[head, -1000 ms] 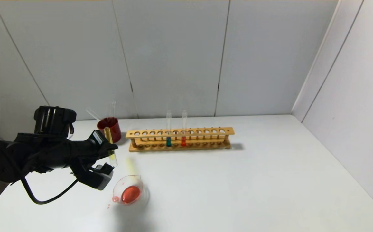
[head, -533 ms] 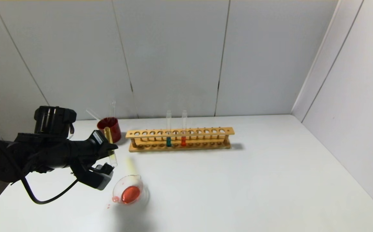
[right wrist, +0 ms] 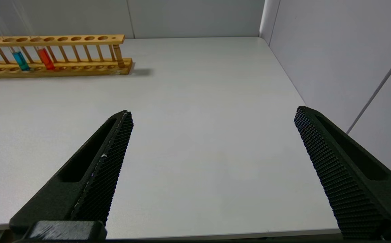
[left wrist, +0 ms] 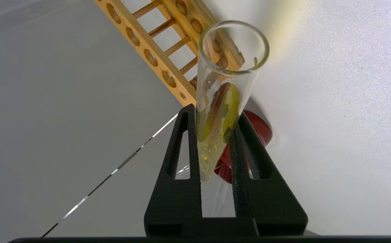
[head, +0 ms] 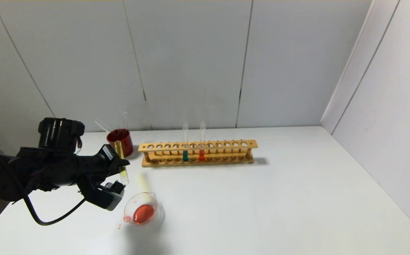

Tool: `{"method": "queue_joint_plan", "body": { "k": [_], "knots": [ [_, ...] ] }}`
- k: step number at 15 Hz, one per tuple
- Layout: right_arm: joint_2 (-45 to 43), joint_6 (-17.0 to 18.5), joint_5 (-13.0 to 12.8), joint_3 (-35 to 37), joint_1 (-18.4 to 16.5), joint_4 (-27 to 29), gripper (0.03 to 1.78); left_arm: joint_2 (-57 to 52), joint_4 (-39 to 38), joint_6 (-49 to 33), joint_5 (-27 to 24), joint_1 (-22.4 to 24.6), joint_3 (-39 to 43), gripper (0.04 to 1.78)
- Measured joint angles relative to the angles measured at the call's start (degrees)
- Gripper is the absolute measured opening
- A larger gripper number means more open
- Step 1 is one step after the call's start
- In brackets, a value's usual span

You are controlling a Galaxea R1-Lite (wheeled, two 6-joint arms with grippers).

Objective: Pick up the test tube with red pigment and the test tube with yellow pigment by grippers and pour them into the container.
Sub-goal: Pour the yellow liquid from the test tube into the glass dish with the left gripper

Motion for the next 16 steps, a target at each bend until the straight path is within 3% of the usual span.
{"method": "queue_joint_plan", "body": {
  "k": [16],
  "knots": [
    [0.0,0.0,0.0,0.0,0.0,0.0,1.75,0.6,-0.1,2.1,0.4,-0.2,0.2,0.3]
  ]
}}
